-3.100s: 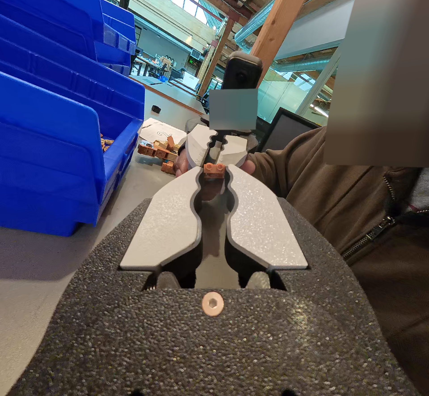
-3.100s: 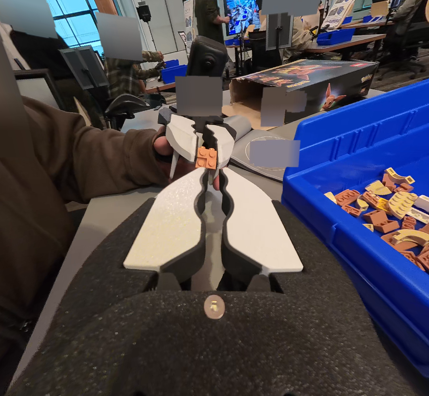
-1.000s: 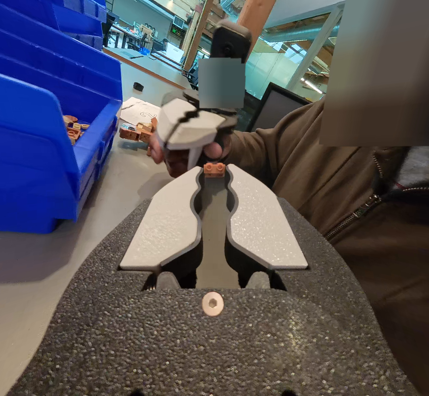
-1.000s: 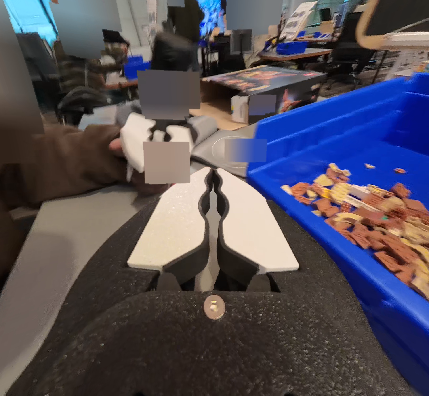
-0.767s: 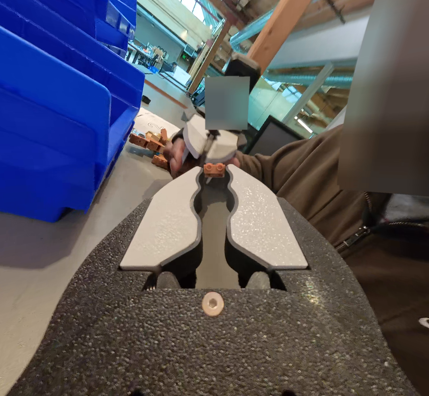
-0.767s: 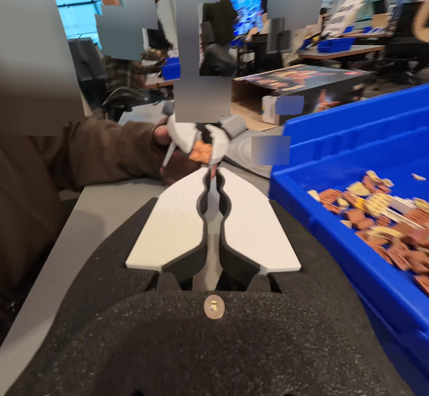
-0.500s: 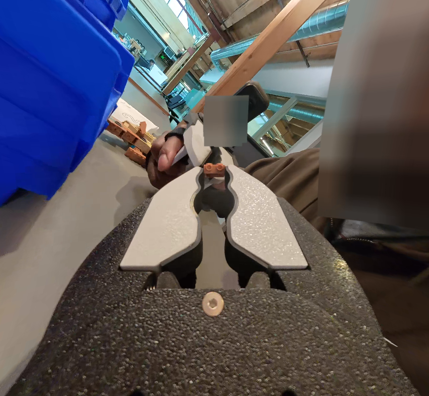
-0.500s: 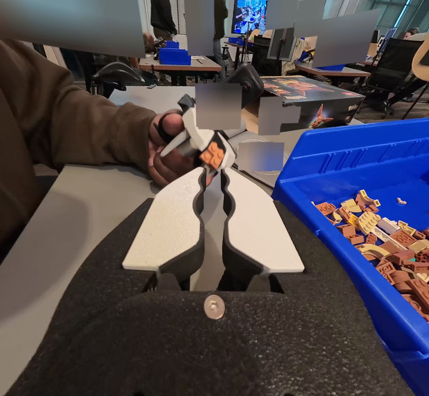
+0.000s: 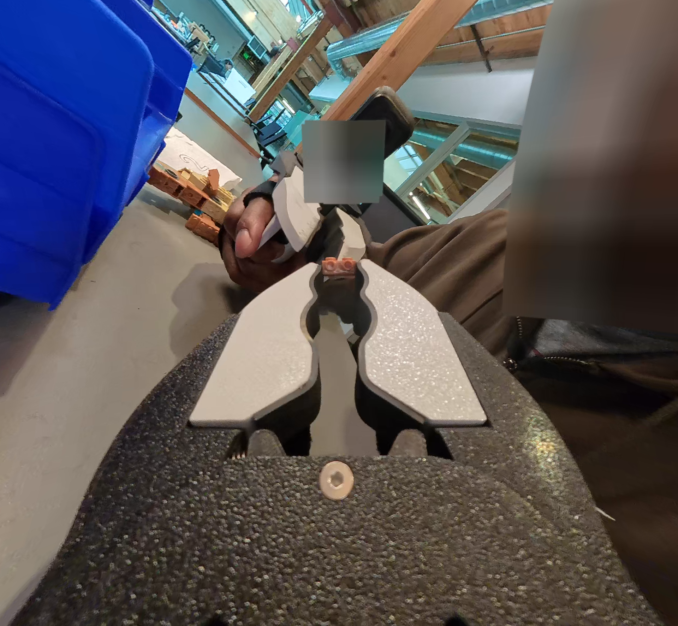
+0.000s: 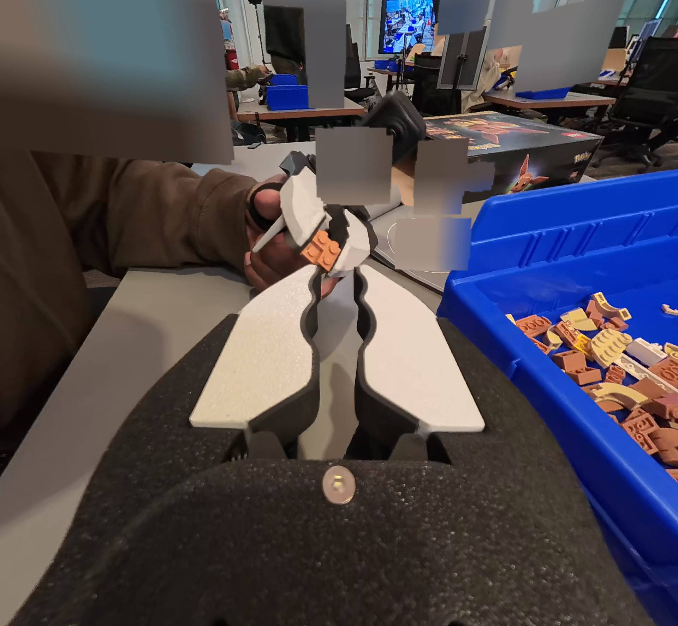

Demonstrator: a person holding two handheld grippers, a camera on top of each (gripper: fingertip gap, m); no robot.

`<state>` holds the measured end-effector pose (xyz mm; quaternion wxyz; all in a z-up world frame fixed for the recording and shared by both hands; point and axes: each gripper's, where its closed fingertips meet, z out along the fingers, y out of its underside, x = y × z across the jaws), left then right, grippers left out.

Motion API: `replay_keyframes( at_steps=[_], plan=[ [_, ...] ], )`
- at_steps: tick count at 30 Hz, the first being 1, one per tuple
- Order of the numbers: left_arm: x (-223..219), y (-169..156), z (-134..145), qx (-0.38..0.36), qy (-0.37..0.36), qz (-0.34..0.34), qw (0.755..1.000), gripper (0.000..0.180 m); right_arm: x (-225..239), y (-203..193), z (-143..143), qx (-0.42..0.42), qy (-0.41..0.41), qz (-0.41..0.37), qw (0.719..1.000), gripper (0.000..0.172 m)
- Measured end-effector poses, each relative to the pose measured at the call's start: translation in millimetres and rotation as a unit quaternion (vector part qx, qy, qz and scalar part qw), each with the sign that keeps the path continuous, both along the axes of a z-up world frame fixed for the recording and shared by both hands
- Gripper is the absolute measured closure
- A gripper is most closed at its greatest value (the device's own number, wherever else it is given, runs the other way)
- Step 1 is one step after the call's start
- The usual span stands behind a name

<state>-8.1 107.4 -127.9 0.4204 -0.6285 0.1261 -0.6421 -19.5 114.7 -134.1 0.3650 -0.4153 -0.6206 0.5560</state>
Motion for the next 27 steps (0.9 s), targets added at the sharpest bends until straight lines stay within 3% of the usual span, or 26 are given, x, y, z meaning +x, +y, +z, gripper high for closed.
replay_keyframes(
  at_steps=[8,9,12,15,19,27],
  plan=[
    [-1.3,0.3,-4.5,0.02,0.054,0.012,0.998,0.164,-1.0,2.0,-2.1,-0.008,-0.009,-0.003,1.0,0.156],
    [-1.6,0.0,-5.7,0.021,0.061,0.012,0.998,0.164,-1.4,5.1,0.2,-0.015,-0.004,-0.013,1.0,0.165],
    [14.1,-5.1,-31.8,0.027,0.161,-0.01,0.986,0.164,1.6,24.9,17.7,-0.075,0.022,-0.042,0.996,0.172],
    [22.8,-7.6,-30.1,0.039,0.161,-0.015,0.986,0.164,4.3,30.3,14.5,-0.058,0.005,-0.042,0.997,0.171],
    [10.9,-0.6,-20.1,0.073,0.153,0.025,0.985,0.164,6.1,8.3,-6.2,-0.033,-0.054,0.018,0.998,0.161],
    [8.0,-2.0,-12.0,0.08,0.131,0.024,0.988,0.164,9.8,-4.2,-6.6,0.001,-0.037,0.048,0.998,0.155]
  ],
)
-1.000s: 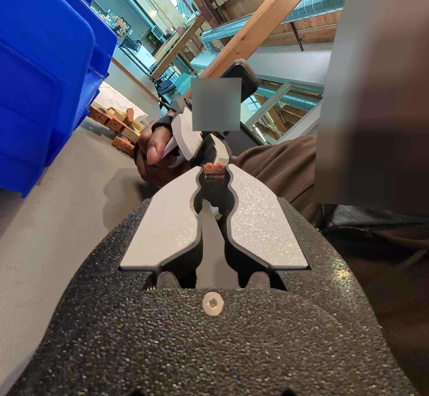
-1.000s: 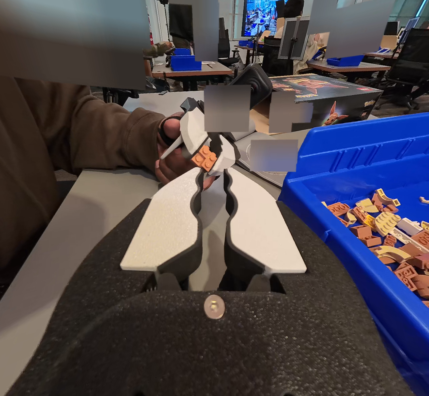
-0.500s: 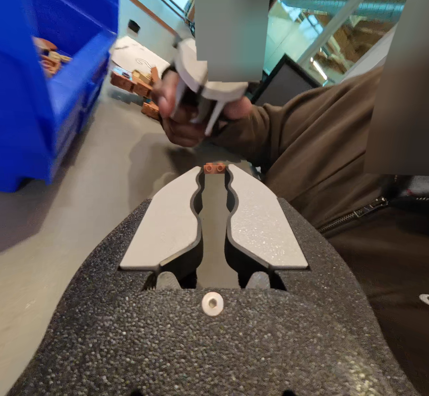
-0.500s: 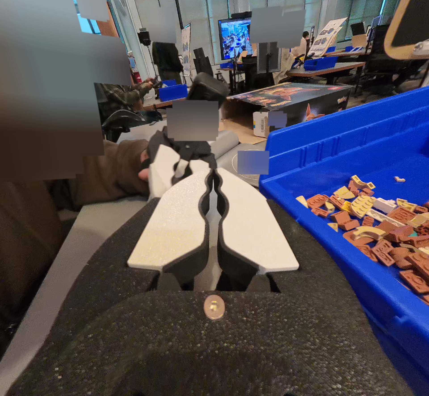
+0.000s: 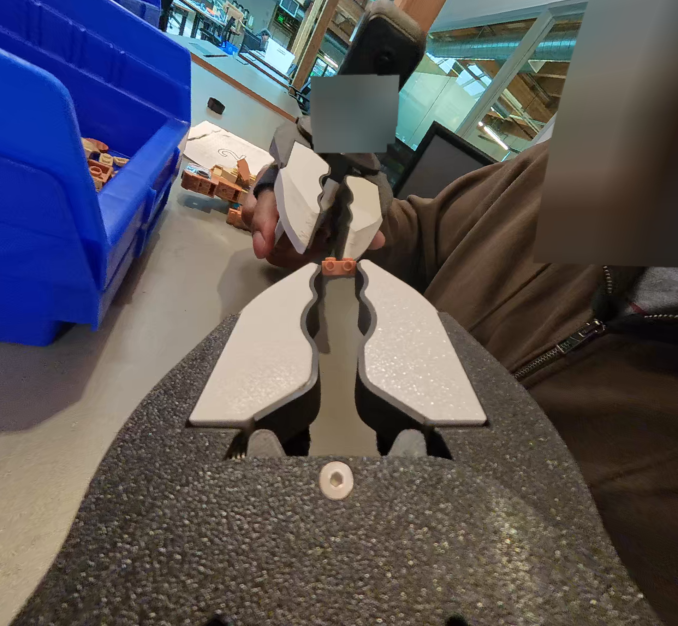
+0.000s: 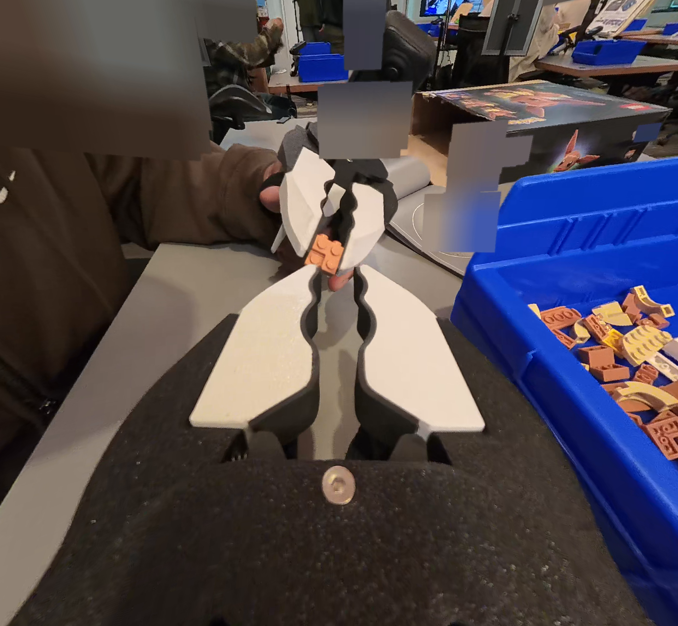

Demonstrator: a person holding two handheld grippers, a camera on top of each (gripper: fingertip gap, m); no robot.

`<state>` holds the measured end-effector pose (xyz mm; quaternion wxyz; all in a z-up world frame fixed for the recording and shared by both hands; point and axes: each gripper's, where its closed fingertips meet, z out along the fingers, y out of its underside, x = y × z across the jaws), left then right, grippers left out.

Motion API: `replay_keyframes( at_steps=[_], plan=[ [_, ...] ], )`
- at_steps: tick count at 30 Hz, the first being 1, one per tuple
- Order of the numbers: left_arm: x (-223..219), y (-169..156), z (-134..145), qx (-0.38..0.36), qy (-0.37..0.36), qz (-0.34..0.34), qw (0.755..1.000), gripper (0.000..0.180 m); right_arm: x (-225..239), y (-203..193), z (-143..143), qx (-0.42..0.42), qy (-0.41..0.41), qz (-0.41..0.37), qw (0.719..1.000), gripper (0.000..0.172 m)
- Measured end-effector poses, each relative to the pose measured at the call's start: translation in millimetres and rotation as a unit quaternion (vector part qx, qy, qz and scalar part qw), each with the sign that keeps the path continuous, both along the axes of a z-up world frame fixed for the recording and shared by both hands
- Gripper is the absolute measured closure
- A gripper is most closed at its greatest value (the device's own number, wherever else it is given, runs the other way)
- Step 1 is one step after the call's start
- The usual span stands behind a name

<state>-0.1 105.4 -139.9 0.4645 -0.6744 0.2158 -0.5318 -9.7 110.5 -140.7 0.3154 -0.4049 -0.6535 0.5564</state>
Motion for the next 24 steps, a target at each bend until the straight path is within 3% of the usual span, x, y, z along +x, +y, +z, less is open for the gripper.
replay_keyframes(
  at_steps=[7,14,24],
  plan=[
    [3.2,-2.0,-0.2,0.068,0.065,0.016,0.995,0.164,1.7,-4.1,-1.6,-0.023,-0.021,0.014,0.999,0.155],
    [2.4,0.1,-0.1,0.176,0.166,0.059,0.969,0.164,3.1,-7.0,-1.5,-0.061,-0.037,0.026,0.997,0.164],
    [5.2,-4.0,-2.6,0.145,0.143,0.033,0.979,0.164,4.5,-11.2,-3.7,-0.021,-0.028,0.026,0.999,0.164]
  ],
)
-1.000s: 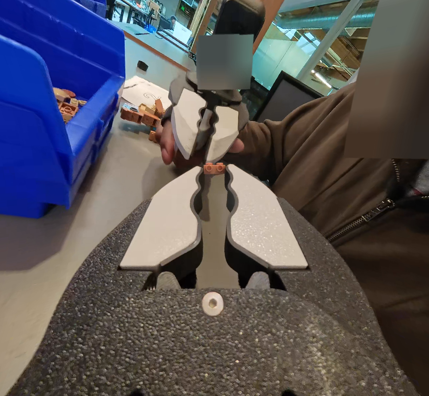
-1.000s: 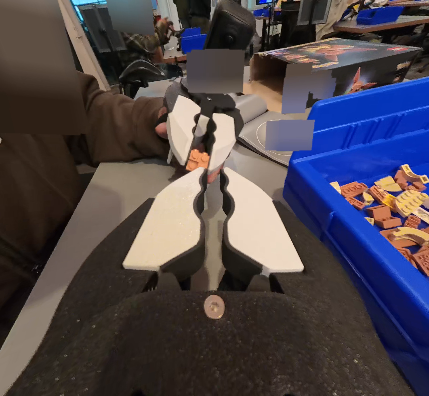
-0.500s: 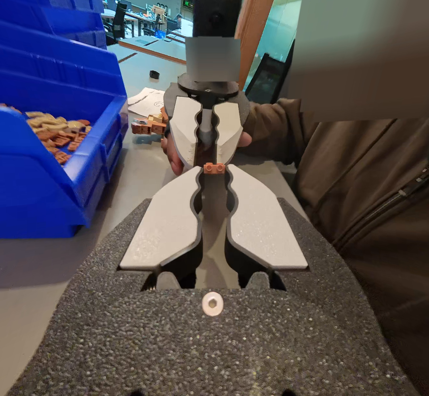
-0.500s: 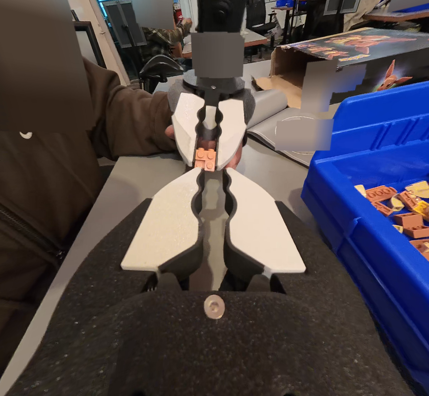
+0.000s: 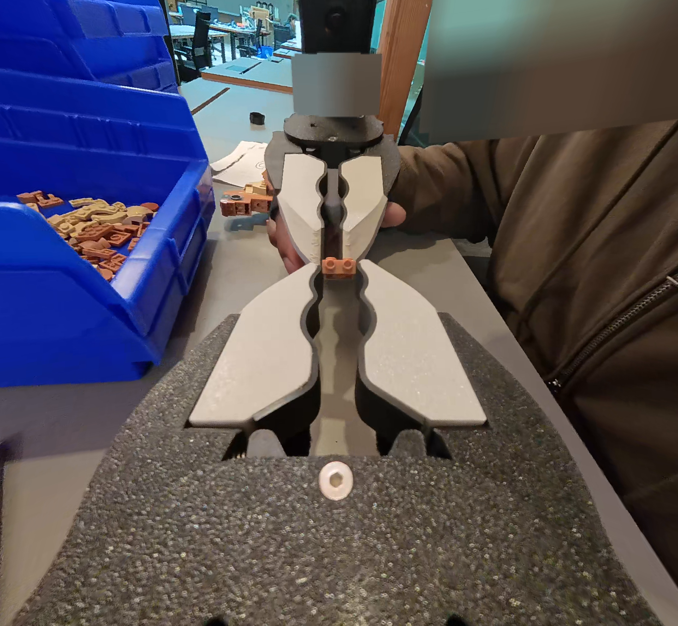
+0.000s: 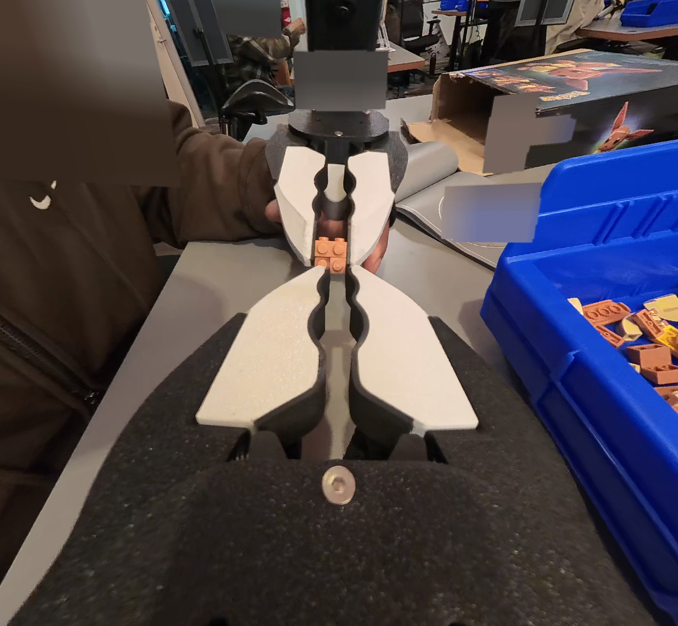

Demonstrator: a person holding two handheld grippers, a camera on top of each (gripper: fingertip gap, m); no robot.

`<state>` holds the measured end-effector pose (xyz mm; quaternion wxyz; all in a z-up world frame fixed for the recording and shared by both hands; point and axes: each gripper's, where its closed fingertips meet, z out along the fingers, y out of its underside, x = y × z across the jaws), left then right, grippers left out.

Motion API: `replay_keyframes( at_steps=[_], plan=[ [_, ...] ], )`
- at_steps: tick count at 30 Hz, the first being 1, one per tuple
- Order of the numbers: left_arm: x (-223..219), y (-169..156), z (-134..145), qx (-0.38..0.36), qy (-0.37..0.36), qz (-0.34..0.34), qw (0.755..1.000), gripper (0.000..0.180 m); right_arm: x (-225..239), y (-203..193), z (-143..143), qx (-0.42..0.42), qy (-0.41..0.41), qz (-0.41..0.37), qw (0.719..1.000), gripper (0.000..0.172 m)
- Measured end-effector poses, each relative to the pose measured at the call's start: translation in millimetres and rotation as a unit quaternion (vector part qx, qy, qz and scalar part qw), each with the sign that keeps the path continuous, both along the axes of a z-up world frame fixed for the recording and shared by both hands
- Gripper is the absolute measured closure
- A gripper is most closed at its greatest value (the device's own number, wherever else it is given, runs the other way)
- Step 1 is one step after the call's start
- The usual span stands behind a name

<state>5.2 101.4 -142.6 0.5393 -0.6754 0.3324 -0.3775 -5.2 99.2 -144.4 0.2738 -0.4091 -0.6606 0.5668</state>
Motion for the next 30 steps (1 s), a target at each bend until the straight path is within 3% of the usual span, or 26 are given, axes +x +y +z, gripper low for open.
replay_keyframes(
  at_steps=[6,10,16,30],
  plan=[
    [0.4,-2.6,-0.5,-0.041,-0.048,-0.024,0.998,0.164,0.2,-2.6,-1.9,-0.009,-0.004,0.008,1.0,0.165],
    [-2.5,0.1,-0.9,-0.028,-0.021,-0.007,0.999,0.164,-2.3,1.2,-2.2,0.004,-0.001,-0.007,1.0,0.165],
    [-6.3,-1.2,-3.7,-0.007,0.022,0.001,1.0,0.149,-0.4,-0.9,-2.9,0.031,0.001,-0.003,1.0,0.165],
    [1.0,-12.4,-9.5,0.037,0.082,-0.027,0.996,0.164,3.2,-10.5,-13.5,0.074,-0.017,0.021,0.997,0.164]
  ],
)
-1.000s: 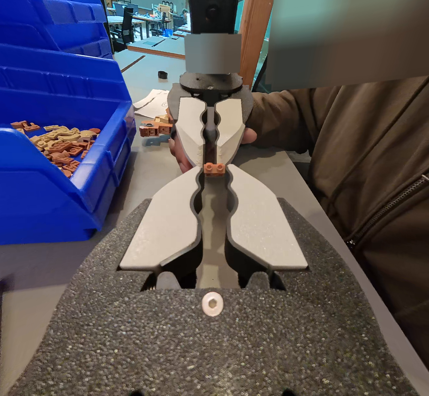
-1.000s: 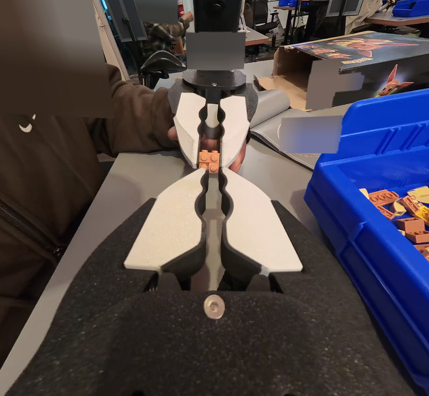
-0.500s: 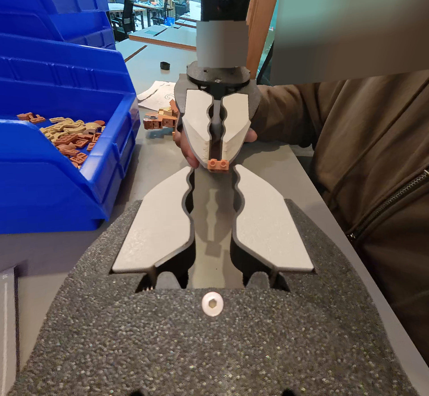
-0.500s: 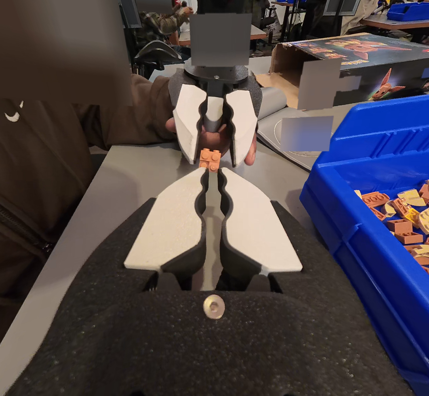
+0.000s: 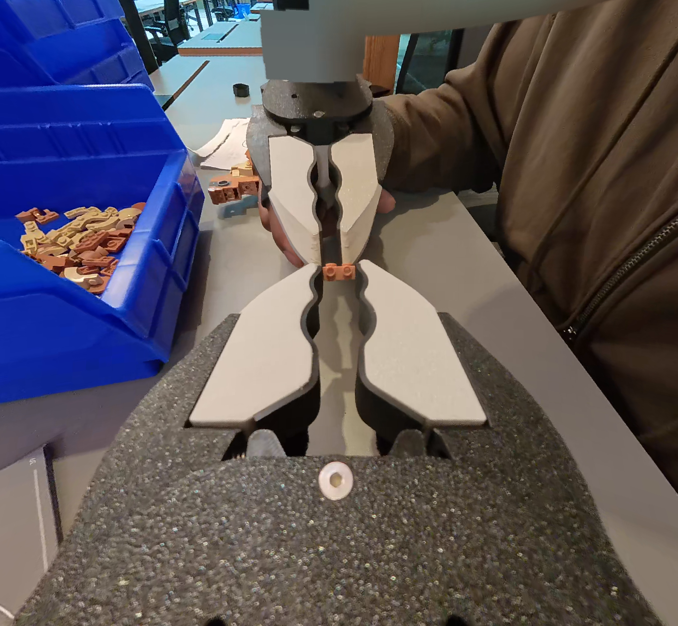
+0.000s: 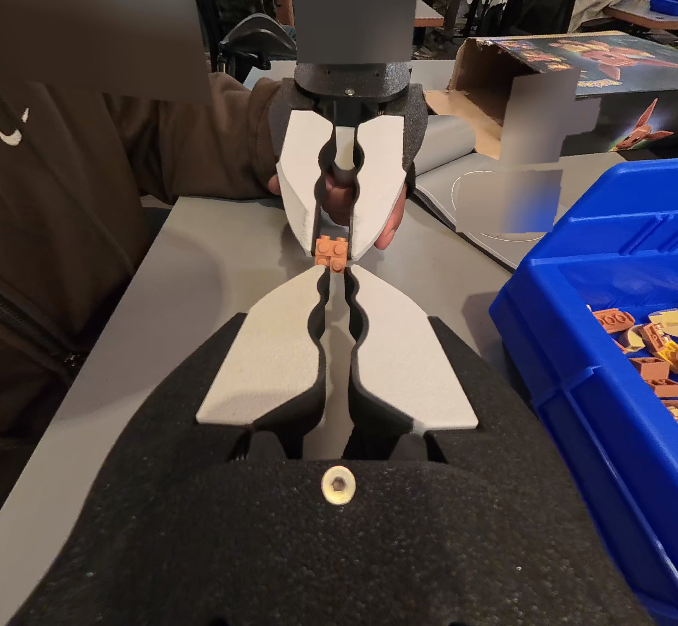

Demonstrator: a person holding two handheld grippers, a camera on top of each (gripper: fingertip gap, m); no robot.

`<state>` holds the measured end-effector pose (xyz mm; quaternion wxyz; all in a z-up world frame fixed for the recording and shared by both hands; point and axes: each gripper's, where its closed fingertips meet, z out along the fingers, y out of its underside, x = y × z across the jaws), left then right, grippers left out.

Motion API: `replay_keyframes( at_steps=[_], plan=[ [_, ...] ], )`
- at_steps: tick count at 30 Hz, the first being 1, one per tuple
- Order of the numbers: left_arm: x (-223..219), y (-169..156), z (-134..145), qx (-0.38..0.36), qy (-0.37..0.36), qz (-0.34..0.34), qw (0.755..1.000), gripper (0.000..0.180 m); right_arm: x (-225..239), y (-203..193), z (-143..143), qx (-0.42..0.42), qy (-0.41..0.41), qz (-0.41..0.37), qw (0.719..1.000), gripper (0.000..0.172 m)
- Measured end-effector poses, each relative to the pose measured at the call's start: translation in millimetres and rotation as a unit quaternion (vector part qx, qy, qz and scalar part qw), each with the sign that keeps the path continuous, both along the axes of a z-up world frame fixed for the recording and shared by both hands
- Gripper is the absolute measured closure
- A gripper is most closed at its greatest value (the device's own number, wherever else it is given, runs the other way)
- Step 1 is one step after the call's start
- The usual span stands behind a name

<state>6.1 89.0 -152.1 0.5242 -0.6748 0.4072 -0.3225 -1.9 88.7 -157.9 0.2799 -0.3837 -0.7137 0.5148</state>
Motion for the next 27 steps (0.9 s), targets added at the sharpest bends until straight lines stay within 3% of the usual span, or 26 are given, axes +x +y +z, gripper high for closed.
replay_keyframes(
  at_steps=[18,27],
  plan=[
    [8.0,-9.2,5.2,0.039,-0.028,-0.038,0.998,0.164,4.5,-11.2,4.4,-0.094,-0.034,0.033,0.994,0.164],
    [-1.5,4.7,6.5,0.013,-0.041,0.009,0.999,0.164,-5.3,3.4,5.6,-0.021,0.008,-0.023,0.999,0.165]
  ],
)
